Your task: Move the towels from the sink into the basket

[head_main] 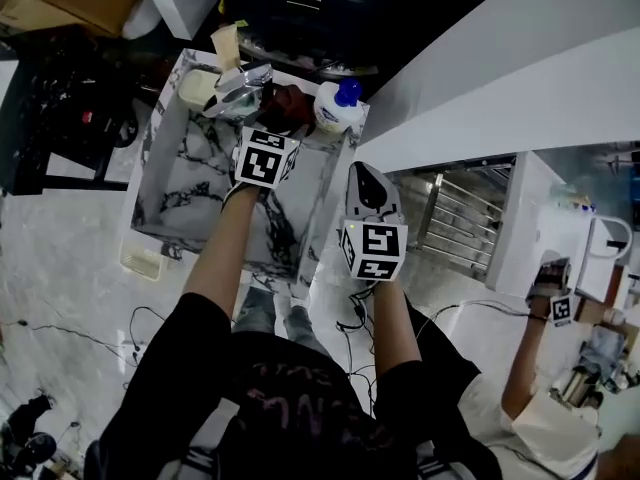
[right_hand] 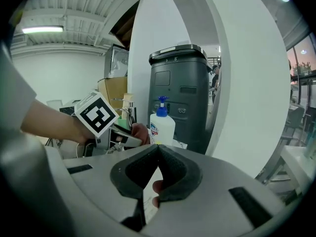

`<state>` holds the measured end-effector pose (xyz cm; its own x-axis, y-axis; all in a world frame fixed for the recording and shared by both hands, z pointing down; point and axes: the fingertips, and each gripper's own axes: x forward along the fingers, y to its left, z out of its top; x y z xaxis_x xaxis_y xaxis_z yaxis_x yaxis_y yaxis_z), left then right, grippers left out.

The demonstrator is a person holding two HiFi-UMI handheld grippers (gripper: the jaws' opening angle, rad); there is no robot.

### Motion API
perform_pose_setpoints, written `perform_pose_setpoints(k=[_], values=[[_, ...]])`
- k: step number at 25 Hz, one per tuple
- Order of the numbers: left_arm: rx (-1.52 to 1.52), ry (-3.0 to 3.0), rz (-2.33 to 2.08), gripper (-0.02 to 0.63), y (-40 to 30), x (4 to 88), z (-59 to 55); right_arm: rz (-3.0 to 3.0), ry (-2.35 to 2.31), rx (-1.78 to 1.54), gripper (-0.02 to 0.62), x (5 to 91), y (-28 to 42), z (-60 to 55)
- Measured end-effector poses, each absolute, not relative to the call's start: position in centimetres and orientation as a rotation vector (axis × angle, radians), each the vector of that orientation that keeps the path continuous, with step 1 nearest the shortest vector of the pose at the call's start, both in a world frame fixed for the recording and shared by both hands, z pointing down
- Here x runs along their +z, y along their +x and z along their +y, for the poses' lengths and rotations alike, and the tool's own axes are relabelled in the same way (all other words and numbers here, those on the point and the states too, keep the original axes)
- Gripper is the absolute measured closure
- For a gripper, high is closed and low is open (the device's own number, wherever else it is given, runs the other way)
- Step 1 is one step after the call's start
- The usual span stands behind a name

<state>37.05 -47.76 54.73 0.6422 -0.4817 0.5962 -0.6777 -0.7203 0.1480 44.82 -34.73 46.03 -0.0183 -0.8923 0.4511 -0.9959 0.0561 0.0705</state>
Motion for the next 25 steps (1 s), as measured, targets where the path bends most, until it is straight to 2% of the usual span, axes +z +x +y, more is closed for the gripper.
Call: perform_pose_setpoints(k=[4, 5, 15, 25], values=[[0.713, 2.492, -0.938, 0.519, 36.6, 54.2, -48.3, -1.961, 1.896, 0.379, 0.58, 45.8, 45.2, -34.3], [0.694, 2.491, -0.934, 0.546, 36.5, 53.8, -48.4, -1.964, 1.898, 0.379, 0.58, 45.7, 45.3, -34.3], [0.652, 2.648, -0.96, 0.558, 35.6, 48.6, -45.0, -2.01, 1.883, 0.353, 0.58, 44.2, 44.2, -33.0], [0.552, 2.668, -1.088, 0.558, 31.3, 43.2, -40.0, -2.093, 1.838, 0.293, 0.58, 41.3, 41.6, -31.3]])
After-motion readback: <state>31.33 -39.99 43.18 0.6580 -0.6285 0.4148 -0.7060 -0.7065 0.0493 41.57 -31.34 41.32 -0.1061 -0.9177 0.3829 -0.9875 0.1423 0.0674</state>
